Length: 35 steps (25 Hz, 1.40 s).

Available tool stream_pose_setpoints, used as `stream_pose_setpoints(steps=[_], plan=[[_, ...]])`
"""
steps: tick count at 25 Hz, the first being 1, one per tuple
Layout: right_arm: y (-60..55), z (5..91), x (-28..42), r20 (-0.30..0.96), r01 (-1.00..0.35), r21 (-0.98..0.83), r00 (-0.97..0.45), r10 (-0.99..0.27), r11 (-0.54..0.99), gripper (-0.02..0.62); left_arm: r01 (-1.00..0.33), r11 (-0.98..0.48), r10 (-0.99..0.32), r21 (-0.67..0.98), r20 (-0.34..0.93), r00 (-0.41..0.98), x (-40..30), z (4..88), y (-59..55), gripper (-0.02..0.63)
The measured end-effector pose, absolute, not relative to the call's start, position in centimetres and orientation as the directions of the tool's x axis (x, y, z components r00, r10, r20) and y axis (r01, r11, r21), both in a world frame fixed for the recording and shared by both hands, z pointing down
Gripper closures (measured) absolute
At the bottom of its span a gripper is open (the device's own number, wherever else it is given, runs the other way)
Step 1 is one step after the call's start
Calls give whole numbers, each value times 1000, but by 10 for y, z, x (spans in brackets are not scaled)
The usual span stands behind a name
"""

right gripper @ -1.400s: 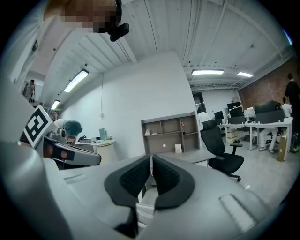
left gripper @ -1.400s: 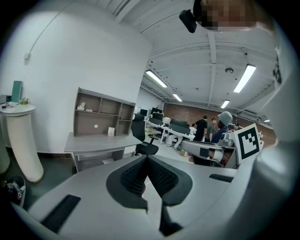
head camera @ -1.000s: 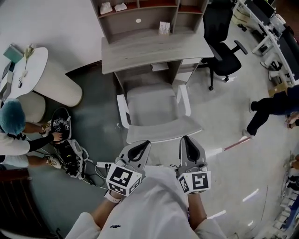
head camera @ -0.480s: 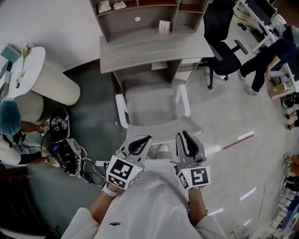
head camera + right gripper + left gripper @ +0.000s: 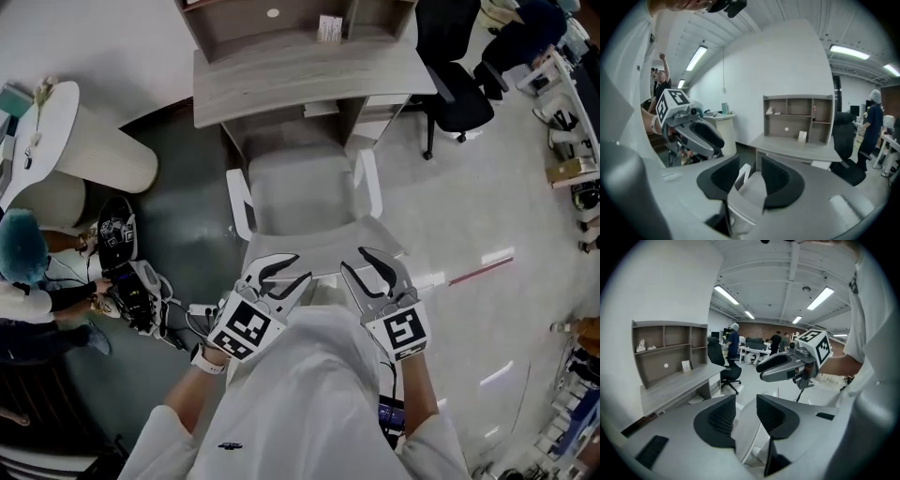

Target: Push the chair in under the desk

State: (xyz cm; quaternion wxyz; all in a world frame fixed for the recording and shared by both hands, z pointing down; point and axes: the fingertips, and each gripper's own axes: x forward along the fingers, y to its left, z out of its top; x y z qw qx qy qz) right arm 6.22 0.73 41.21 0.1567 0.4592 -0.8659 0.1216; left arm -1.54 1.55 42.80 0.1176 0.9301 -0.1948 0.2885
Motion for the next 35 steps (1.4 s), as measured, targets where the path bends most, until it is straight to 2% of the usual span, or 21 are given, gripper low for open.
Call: stream_pose_setpoints(steps=[7,13,17,22,35], plan=[[5,458,55,487,-731,-89,-624,-611,676,433,-374,-911,-168,176,669,724,-1,471,24,455],[13,500,55,548,-655,-140,-676,-493,743,420,-301,-939,-79,164,752,655,3,514,41,425],[21,520,53,581,-600,-158,-698,-417,784,414,-273,-954,-65,128,798,600,1,544,47,420],[33,546,51,648,-539,-158,-689,-325,827,411,-227,-965,-8,134,845,535,1,578,58,419],[55,611,42,787,-369,-96,-596,-156,925,398,-184,-978,13,99,908,419,-11,630,61,420]])
